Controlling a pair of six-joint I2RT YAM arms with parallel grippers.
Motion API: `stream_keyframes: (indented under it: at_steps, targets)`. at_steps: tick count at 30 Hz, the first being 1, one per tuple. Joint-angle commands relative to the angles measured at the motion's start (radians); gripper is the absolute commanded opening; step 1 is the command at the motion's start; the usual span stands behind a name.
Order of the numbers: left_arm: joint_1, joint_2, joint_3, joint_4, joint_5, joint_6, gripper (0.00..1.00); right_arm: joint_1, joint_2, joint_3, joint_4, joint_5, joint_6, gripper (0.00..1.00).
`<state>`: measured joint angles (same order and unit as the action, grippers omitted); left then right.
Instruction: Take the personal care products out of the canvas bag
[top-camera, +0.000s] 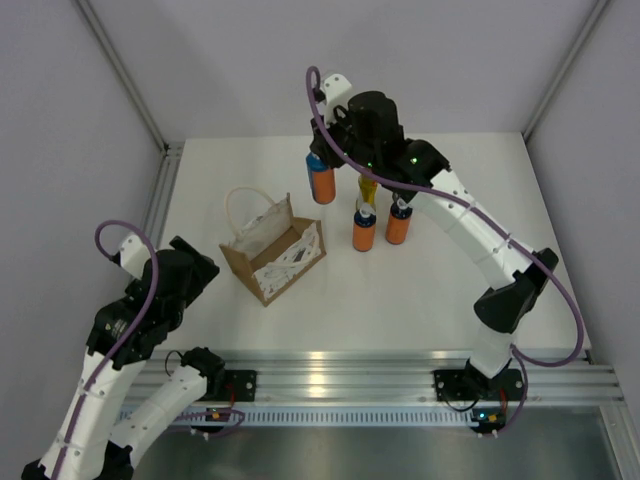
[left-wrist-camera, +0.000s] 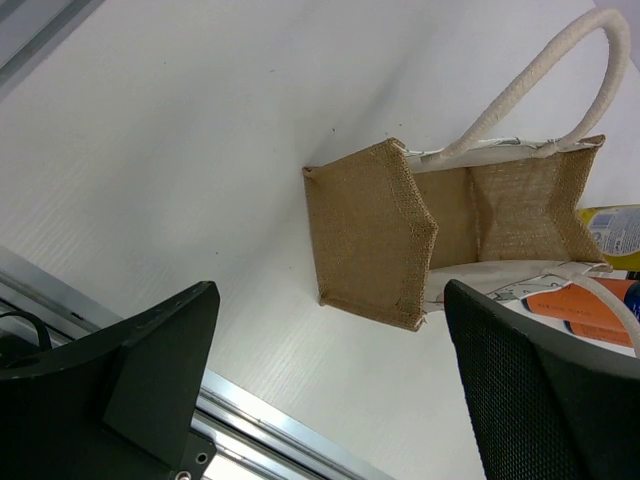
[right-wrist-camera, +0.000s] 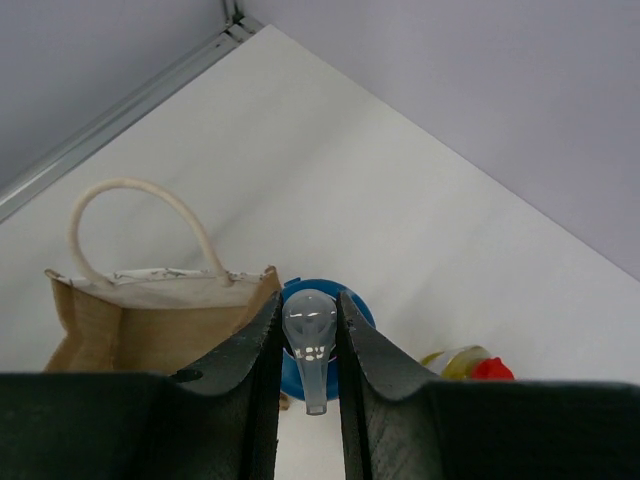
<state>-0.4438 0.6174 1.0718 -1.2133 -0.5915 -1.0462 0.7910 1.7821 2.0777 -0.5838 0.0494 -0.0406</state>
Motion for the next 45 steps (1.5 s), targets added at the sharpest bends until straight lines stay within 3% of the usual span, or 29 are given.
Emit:
stream_keyframes:
  at_steps: [1,14,26,36,40,43,45]
  targets:
    - [0.001,-0.004,-0.01,0.0,0.002,-0.009,0.98,-0.054,-0.052,0.039,0.108,-0.034,0.024,0.0]
    - [0.001,-0.008,-0.026,0.0,0.022,-0.012,0.98,-0.164,0.002,-0.172,0.305,-0.126,0.094,0.0]
    - [0.001,-0.001,-0.029,0.001,0.032,-0.003,0.98,-0.167,0.069,-0.347,0.453,-0.149,0.08,0.0]
    - [0.001,0.015,-0.035,0.001,0.032,0.002,0.98,-0.165,0.109,-0.413,0.475,-0.16,0.087,0.0]
    - [0.001,0.021,-0.036,0.003,0.027,0.003,0.98,-0.157,0.105,-0.439,0.475,-0.135,0.07,0.3]
    - [0.001,0.031,-0.039,0.012,0.032,0.018,0.98,-0.151,0.091,-0.446,0.475,-0.126,0.062,0.46]
    - [0.001,0.042,-0.038,0.02,0.033,0.031,0.98,-0.153,0.066,-0.449,0.475,-0.12,0.061,0.5]
